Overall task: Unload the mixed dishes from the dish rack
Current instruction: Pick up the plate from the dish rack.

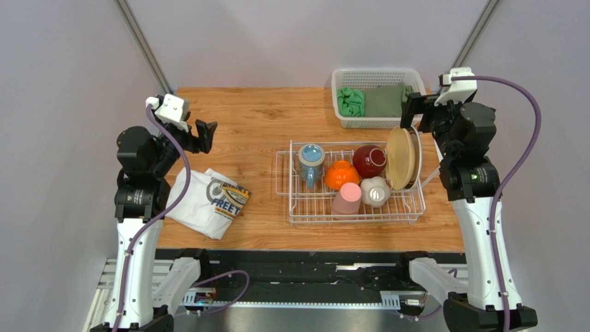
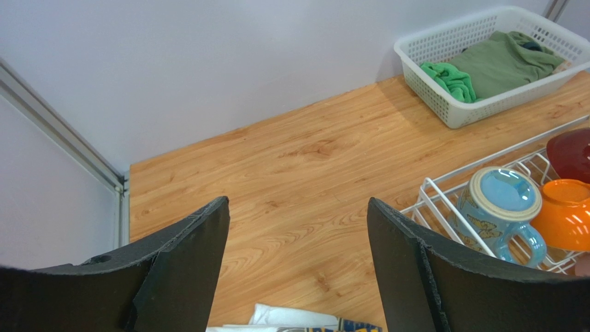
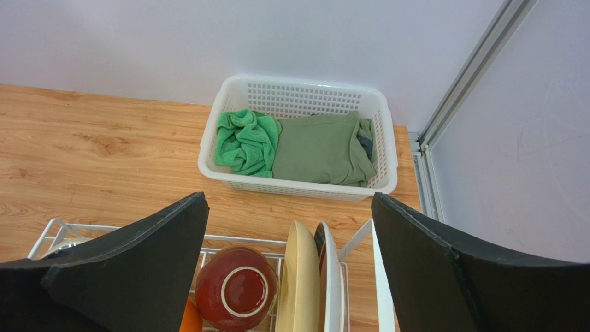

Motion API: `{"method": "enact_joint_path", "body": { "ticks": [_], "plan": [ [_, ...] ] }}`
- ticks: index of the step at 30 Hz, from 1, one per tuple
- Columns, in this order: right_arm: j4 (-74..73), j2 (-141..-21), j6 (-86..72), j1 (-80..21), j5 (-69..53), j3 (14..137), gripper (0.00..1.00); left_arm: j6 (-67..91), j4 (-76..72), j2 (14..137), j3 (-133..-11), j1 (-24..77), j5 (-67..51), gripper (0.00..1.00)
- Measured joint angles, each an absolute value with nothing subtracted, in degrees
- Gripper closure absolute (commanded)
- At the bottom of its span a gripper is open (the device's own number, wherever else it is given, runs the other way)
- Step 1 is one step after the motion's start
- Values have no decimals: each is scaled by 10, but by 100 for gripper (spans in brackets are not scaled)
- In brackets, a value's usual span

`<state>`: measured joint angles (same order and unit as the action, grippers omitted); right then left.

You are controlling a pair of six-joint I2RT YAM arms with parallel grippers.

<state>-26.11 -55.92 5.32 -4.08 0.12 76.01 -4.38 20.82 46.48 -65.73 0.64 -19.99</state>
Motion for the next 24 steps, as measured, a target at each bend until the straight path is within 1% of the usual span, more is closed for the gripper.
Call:
{"method": "enact_joint_path", "body": {
  "ticks": [8, 13, 16, 17, 19, 20, 22, 23, 24],
  "plan": [
    [-263, -557, 56, -41, 5, 759, 3, -44, 207, 466, -653, 6, -198, 18],
    [-334, -593, 81, -41, 30, 809, 5, -54, 218, 465, -653, 6, -193, 18],
    [-371, -612, 100, -41, 58, 815, 10, -63, 227, 462, -653, 6, -189, 18],
    [-384, -614, 105, -41, 66, 809, 15, -65, 229, 460, -653, 6, -189, 18],
    [-406, -615, 113, -41, 82, 792, 20, -69, 229, 451, -647, 6, -189, 18],
    [-414, -614, 116, -41, 89, 782, 26, -70, 230, 448, -643, 6, -189, 18],
    [-425, -613, 120, -41, 100, 764, 32, -71, 230, 444, -636, 6, -189, 18],
    [-429, -614, 121, -41, 103, 757, 37, -71, 230, 442, -633, 6, -189, 18],
    [-431, -614, 121, -41, 107, 749, 39, -72, 230, 442, -630, 6, -189, 18]
  ]
}}
